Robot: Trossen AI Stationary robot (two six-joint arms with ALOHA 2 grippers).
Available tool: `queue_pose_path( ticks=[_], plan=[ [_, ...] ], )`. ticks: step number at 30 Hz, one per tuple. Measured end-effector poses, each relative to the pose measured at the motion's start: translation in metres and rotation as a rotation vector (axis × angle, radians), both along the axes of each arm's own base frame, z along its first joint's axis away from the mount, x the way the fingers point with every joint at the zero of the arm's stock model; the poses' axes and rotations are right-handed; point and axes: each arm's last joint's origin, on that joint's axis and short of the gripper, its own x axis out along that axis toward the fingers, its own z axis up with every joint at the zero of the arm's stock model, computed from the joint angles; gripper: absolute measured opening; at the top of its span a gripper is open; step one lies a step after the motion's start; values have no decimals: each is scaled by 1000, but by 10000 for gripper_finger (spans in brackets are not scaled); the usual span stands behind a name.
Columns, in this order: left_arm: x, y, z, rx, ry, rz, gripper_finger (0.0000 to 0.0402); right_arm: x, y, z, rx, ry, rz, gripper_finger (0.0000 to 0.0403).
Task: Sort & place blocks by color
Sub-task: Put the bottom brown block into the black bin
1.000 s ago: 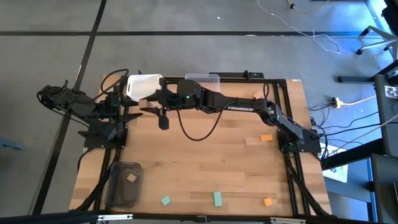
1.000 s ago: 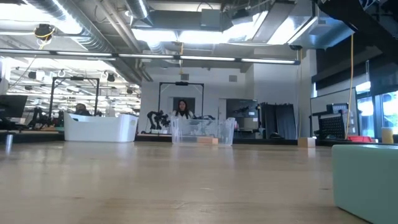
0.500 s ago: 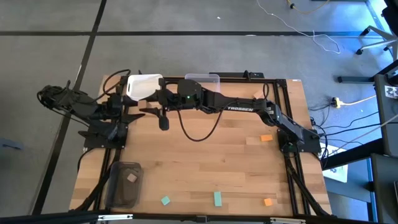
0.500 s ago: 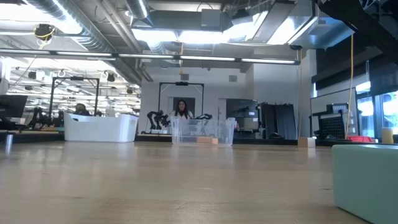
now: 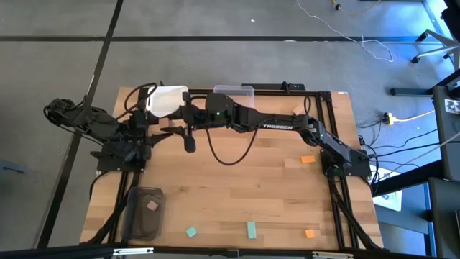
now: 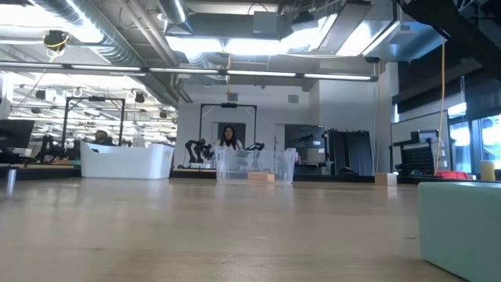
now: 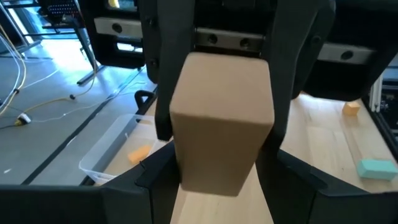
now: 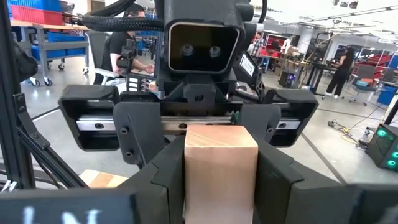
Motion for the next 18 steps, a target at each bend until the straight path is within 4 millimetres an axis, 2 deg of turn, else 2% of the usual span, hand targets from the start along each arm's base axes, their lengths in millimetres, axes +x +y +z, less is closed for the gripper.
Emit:
queue_pose_path(
  ticks=[8, 15, 18],
  plan=[
    [8, -4, -2, 9, 16, 3, 189, 0, 2, 0, 0, 3, 3, 132],
    [15, -7, -4, 52, 45, 5, 125, 0, 4, -1, -1, 11, 24, 132],
    [15, -7, -4, 54, 45, 5, 124, 0, 4, -1, -2, 11, 34, 132]
  ],
)
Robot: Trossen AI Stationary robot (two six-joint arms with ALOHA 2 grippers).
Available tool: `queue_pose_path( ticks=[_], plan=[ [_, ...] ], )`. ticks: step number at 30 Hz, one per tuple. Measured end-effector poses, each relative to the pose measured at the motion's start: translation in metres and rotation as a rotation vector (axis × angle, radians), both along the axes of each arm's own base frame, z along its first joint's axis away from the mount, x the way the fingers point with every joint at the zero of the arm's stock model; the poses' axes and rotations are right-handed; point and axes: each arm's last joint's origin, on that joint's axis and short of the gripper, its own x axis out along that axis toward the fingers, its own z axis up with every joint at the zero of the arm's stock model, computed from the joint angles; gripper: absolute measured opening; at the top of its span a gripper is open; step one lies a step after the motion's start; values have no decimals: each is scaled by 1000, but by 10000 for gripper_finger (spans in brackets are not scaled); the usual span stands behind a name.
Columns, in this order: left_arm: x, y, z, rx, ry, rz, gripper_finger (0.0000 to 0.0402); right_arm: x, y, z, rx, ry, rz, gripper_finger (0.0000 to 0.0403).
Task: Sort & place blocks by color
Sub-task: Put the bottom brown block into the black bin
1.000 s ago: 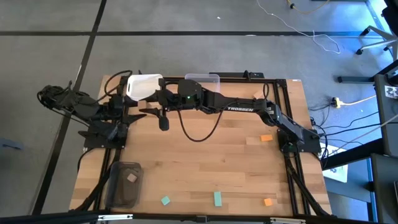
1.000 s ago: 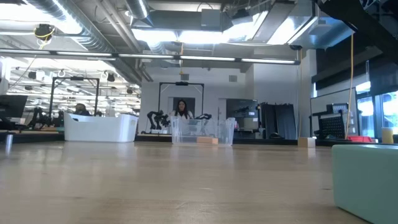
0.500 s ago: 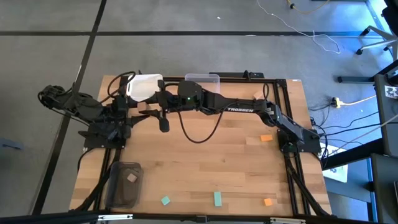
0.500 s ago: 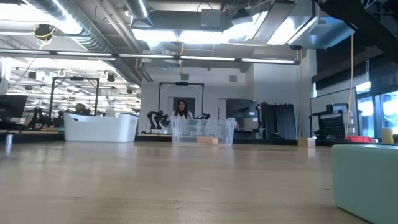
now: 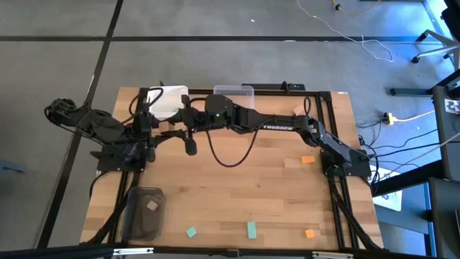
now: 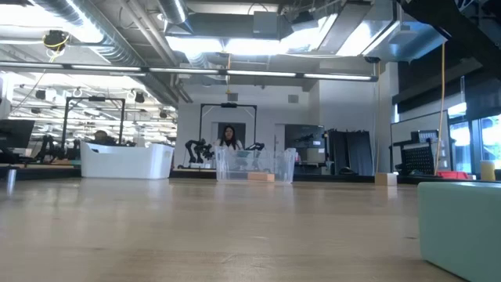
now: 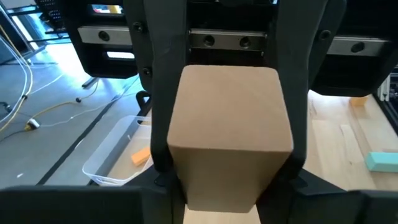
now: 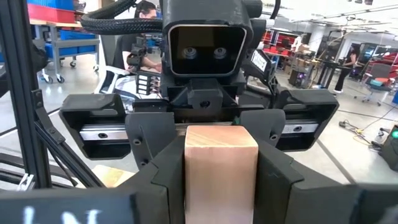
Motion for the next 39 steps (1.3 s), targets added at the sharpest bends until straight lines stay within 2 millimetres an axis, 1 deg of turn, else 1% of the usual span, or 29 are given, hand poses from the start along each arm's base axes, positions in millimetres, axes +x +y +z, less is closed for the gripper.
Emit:
queue_pose_path(
  ticks=[10, 12, 15, 17, 20, 25, 29, 34, 39],
  plan=[
    [0, 0, 0, -8, -1, 1, 124, 0, 0, 0, 2, 4, 0, 132],
    [0, 0, 0, -9, -2, 2, 124, 0, 0, 0, 2, 5, -2, 144],
    [0, 0, 0, -11, -3, 9, 124, 0, -1, 0, 7, 5, -18, 179],
    [-1, 1, 0, -12, -1, 10, 124, 0, -1, 0, 7, 5, -18, 195],
    [-1, 1, -2, -7, 14, 12, 124, 0, -1, 0, 7, 5, -15, 204],
    [-5, 3, -1, -6, 7, 23, 124, -2, -1, 1, 7, 23, -2, 208],
    [-13, 8, -4, -12, 22, 74, 124, -11, -1, 11, 7, 46, -7, 209],
    [-28, 16, -9, -46, 35, 168, 124, -30, 1, 31, -35, 88, 5, 210],
    [-39, 21, -15, -99, 69, 195, 124, -43, 1, 39, -93, 155, 7, 210]
  ],
)
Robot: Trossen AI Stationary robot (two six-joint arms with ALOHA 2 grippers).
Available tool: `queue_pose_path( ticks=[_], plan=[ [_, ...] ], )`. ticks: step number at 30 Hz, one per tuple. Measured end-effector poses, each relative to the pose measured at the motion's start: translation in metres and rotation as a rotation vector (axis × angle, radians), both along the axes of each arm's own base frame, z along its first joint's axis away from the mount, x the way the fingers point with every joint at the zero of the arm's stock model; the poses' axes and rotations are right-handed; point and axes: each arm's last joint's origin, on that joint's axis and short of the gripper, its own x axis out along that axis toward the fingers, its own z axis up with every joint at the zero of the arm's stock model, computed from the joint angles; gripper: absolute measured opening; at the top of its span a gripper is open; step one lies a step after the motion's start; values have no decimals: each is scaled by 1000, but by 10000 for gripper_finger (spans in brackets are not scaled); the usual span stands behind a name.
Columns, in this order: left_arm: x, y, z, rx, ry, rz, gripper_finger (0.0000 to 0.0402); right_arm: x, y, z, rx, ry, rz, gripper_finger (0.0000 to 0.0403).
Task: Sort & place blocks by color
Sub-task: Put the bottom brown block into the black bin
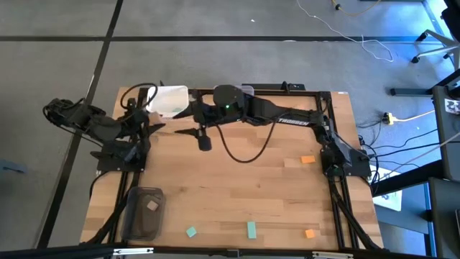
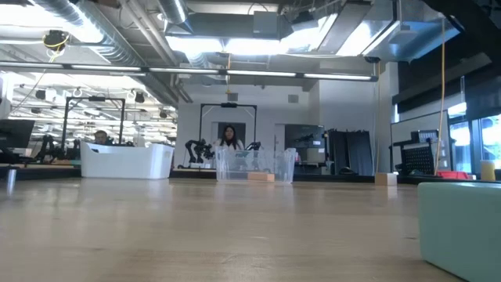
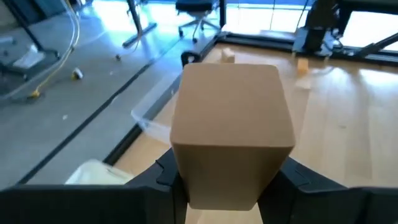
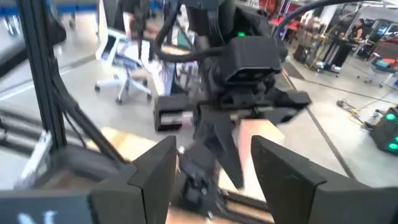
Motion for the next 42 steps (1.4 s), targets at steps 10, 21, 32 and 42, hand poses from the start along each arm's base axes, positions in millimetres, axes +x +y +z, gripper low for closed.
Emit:
queue_pose_path(
  ticks=[10, 21, 32, 42],
  plan=[
    [-6, -12, -26, -420, 357, -274, 124, -32, -7, 21, -58, 105, -148, 210],
    [26, -64, -49, -960, 936, -436, 124, -41, -15, 25, -80, 134, -201, 210],
    [42, -129, -70, -965, 944, -248, 124, -41, -17, 23, -92, 154, -205, 210],
    [51, -194, -118, -944, 1056, -76, 124, -41, -17, 23, -121, 154, -196, 210]
  ],
)
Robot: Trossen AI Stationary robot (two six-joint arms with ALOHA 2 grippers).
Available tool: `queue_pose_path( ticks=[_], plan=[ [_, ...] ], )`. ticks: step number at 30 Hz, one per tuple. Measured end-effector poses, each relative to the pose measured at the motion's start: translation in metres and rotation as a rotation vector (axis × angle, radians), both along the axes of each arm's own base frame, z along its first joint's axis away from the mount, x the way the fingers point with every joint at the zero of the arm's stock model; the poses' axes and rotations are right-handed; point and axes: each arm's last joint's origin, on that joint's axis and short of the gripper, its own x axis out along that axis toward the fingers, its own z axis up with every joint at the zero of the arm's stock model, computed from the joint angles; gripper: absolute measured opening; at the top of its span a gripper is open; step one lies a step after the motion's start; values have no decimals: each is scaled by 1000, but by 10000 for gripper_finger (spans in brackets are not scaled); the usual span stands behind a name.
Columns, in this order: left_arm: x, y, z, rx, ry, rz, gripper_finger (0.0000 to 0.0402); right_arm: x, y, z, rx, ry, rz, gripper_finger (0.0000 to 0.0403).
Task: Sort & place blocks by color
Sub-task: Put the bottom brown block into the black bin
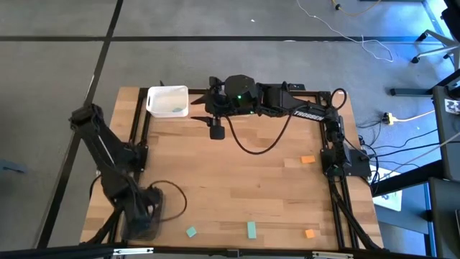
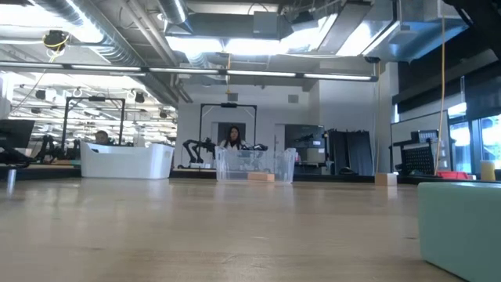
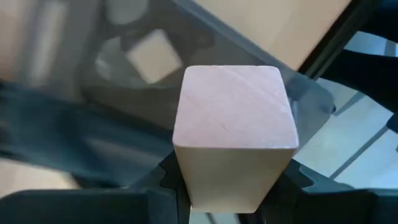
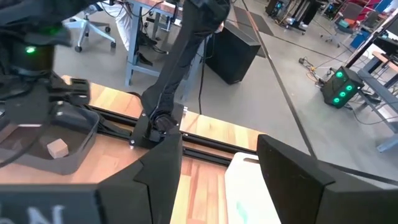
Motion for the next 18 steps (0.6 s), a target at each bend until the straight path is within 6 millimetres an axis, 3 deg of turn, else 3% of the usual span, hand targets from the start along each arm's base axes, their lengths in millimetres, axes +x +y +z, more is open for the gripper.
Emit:
queue_pose_path(
  ticks=[8, 18],
  plan=[
    [7, -41, -46, 32, 74, 1, 124, 0, 0, 0, 0, -1, 0, 210],
    [13, -58, -80, 38, 147, -67, 124, 0, 0, 0, 3, -5, -1, 210]
  ],
)
